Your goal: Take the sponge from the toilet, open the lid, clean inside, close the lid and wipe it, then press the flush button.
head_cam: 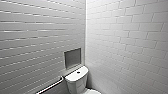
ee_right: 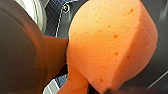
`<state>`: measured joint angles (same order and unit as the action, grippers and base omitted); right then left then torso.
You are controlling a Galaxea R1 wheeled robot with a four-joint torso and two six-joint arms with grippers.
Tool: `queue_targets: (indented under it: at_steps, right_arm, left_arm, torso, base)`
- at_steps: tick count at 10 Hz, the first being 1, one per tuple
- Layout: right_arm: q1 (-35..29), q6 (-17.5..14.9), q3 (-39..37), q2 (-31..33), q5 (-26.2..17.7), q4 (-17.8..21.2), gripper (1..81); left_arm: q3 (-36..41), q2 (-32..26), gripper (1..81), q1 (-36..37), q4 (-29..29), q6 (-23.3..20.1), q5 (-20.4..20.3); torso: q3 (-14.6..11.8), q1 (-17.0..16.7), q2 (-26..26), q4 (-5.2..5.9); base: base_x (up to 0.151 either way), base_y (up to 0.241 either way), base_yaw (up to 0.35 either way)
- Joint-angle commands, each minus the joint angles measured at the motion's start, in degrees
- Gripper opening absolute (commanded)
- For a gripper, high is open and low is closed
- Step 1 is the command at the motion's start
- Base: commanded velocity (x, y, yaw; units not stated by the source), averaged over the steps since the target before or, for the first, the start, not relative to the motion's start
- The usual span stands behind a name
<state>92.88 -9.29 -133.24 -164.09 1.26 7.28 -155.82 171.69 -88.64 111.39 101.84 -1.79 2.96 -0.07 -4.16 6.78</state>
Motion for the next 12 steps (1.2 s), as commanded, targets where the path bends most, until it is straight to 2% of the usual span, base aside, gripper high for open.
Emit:
queue_targets:
  at_steps: [1, 4, 12]
  right_arm:
    - [-1.86, -0.12, -0.25, 3.56, -1.61, 0.9, 1.0]
    - [-1.77, -0.12, -0.25, 3.48, -1.6, 0.72, 1.0]
    - [-1.6, -0.12, -0.43, 3.65, -1.43, 0.81, 1.0]
  left_arm:
    - [0.16, -0.38, 81.1, 2.81, 0.5, -0.15, 2.41]
    - [0.16, -0.29, 81.1, 2.81, 0.5, -0.15, 2.41]
    - [0.25, -0.21, 81.1, 2.81, 0.5, -0.15, 2.32]
  torso:
    - [0.0, 0.07, 0.0, 0.0]
    - [-0.04, 0.07, -0.09, 0.0]
    - [-0.02, 0.13, -0.09, 0.0]
  base:
    - [0.0, 0.0, 0.0]
    - [0.089, 0.0, 0.0]
    - [0.124, 0.0, 0.0]
